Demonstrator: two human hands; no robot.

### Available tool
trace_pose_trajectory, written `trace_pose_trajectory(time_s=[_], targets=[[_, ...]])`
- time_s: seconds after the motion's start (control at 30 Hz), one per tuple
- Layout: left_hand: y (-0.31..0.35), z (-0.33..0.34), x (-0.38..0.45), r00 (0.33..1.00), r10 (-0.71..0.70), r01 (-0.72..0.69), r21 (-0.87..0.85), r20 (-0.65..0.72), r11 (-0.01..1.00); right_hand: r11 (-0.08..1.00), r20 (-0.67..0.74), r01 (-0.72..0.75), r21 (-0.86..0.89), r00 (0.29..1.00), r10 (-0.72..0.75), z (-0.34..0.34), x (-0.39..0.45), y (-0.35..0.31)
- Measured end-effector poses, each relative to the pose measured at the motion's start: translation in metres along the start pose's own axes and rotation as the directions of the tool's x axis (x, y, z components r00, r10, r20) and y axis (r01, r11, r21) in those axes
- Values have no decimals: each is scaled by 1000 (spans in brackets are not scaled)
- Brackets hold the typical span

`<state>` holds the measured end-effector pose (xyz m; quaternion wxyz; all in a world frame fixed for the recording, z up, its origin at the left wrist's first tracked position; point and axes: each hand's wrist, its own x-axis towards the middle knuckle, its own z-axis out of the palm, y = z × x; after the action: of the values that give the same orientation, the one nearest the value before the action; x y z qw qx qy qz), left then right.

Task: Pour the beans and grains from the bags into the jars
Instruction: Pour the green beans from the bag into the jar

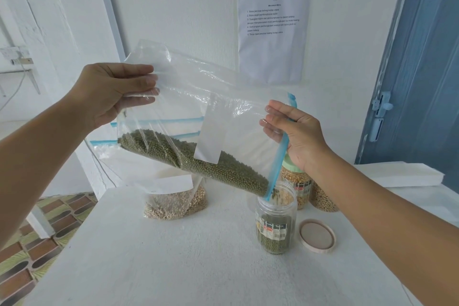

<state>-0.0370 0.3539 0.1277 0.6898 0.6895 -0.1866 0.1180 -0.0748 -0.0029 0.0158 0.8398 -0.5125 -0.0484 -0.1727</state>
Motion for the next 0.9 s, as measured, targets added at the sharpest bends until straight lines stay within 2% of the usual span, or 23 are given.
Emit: trace_pose_trajectory(time_s=[0.9], targets=[[-5,5,6,1000,-2,2,5,16,1000,1000,-13,-2,17,1000,2,-5,4,6]])
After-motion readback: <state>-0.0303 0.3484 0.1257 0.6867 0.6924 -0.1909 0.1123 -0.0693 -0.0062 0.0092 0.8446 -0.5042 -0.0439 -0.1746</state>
